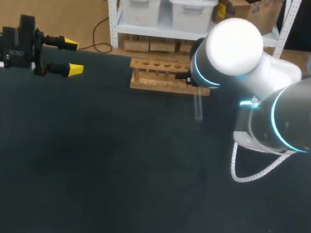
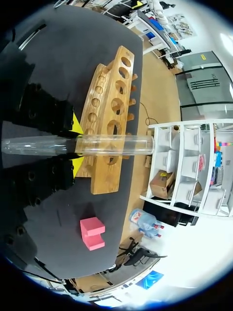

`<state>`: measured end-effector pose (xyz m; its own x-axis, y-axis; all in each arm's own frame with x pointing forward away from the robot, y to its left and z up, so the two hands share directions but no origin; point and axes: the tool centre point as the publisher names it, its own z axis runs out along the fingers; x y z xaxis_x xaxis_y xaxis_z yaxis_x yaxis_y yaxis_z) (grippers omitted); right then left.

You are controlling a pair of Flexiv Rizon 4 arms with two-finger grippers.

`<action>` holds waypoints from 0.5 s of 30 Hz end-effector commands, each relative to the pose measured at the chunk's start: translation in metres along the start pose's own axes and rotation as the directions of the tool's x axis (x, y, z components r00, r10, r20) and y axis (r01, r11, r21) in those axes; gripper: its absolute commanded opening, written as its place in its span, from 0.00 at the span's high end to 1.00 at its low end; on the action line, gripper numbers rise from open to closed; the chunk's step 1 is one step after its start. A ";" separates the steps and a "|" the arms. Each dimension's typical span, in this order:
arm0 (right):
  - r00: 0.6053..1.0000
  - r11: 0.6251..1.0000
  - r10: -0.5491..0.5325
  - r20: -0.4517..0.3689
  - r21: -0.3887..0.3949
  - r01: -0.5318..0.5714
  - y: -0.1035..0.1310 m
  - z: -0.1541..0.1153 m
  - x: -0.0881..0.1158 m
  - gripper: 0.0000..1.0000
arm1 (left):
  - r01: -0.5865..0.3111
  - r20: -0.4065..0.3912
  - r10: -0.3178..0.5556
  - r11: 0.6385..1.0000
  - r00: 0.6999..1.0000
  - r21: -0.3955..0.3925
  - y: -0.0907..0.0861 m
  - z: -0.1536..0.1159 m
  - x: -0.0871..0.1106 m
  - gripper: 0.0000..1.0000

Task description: Grasp the test tube, adjust it, and insert it.

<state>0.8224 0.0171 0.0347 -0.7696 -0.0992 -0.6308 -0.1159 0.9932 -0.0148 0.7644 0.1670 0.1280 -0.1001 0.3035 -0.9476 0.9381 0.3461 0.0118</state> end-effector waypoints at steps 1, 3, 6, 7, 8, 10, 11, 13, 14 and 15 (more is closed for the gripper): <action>1.000 1.000 -0.001 -0.021 -0.001 0.001 0.001 0.003 -0.001 1.00 | -0.002 0.003 0.002 1.000 1.000 -0.004 -0.002 -0.001 0.001 0.00; 1.000 1.000 -0.003 -0.026 0.000 0.003 0.001 0.004 0.000 1.00 | -0.002 0.003 0.002 1.000 1.000 -0.004 -0.002 -0.001 0.001 0.00; 0.999 1.000 -0.004 -0.035 0.000 0.004 0.000 0.006 0.003 1.00 | -0.002 0.003 0.002 1.000 1.000 -0.004 -0.002 -0.001 0.001 0.00; 0.999 1.000 -0.003 -0.036 0.001 0.003 0.000 0.006 0.003 1.00 | -0.002 0.003 0.002 1.000 1.000 -0.004 -0.002 -0.001 0.001 0.00; 0.999 1.000 -0.003 -0.037 0.001 0.003 0.000 0.006 0.003 1.00 | -0.002 0.003 0.002 1.000 1.000 -0.004 -0.002 -0.001 0.001 0.00; 0.999 1.000 -0.003 -0.041 0.002 0.003 -0.001 0.007 0.004 1.00 | -0.002 0.003 0.002 1.000 1.000 -0.004 -0.002 -0.001 0.001 0.00; 0.999 1.000 -0.003 -0.042 0.002 0.003 -0.001 0.007 0.004 1.00 | -0.002 0.003 0.002 1.000 1.000 -0.004 -0.002 -0.001 0.001 0.00; 0.999 1.000 -0.003 -0.044 0.002 0.003 -0.001 0.008 0.004 1.00 | -0.002 0.003 0.002 1.000 1.000 -0.004 -0.002 -0.001 0.001 0.00; 0.999 1.000 -0.002 -0.045 0.003 0.002 -0.001 0.008 0.004 1.00 | -0.002 0.003 0.002 1.000 1.000 -0.004 -0.002 -0.001 0.001 0.00; 0.999 1.000 -0.001 -0.045 0.004 0.001 -0.002 0.008 0.004 1.00 | -0.002 0.003 0.002 1.000 1.000 -0.004 -0.002 -0.001 0.001 0.00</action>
<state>0.8213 0.0155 0.0282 -0.7931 -0.1018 -0.6005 -0.1146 0.9933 -0.0170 0.7644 0.1670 0.1280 -0.1001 0.3035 -0.9476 0.9381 0.3461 0.0118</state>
